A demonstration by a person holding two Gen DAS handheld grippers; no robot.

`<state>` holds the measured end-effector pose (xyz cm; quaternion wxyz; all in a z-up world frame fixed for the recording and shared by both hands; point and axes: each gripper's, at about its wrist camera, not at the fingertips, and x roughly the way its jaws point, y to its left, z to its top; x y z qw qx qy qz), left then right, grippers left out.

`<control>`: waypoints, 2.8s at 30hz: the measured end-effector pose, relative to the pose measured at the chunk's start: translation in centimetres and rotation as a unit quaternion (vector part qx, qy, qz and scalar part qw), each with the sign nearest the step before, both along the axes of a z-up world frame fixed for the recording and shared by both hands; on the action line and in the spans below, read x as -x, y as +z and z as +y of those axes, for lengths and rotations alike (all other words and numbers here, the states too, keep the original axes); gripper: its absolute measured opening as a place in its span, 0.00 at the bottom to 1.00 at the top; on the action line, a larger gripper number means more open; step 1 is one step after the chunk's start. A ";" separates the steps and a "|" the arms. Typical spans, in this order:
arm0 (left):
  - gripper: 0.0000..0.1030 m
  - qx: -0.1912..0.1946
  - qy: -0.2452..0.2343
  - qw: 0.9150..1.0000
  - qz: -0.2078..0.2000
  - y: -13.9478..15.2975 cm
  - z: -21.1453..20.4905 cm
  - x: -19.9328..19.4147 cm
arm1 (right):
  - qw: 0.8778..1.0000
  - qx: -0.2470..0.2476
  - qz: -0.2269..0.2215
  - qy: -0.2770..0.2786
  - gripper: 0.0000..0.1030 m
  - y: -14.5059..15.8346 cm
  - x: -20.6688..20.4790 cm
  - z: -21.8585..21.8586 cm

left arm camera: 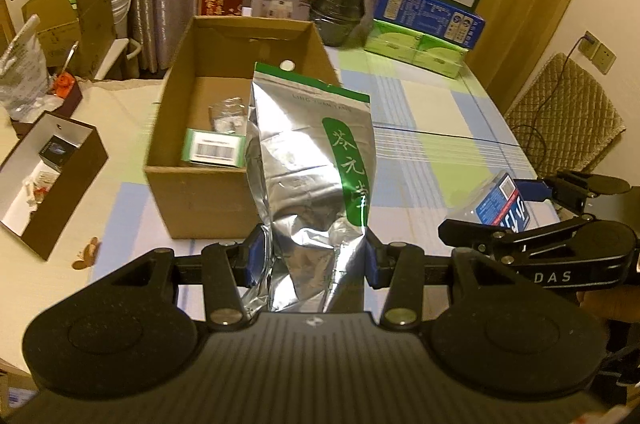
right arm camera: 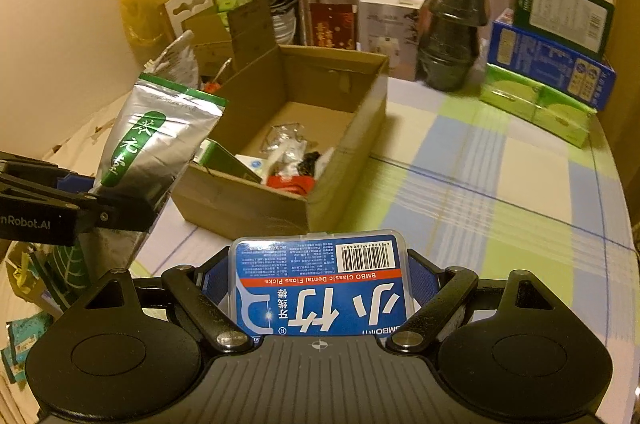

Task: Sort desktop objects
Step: 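Lower the pouch and floss box into the cardboard box and open both tools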

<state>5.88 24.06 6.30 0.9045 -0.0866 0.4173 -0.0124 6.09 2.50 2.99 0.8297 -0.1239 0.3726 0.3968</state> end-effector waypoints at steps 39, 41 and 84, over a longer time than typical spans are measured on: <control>0.40 -0.063 -0.010 0.998 0.002 3.1 6.1 -7.0 | 0.998 -0.009 -0.030 0.052 0.81 1.2 -4.5 8.6; 0.40 -0.065 -0.011 0.998 0.002 3.4 6.4 -7.7 | 0.998 -0.010 -0.033 0.056 0.81 1.3 -4.8 8.9; 0.40 -0.058 -0.016 0.998 0.024 1.6 9.3 -19.5 | 0.997 0.004 -0.034 0.066 0.81 -0.8 -12.1 14.3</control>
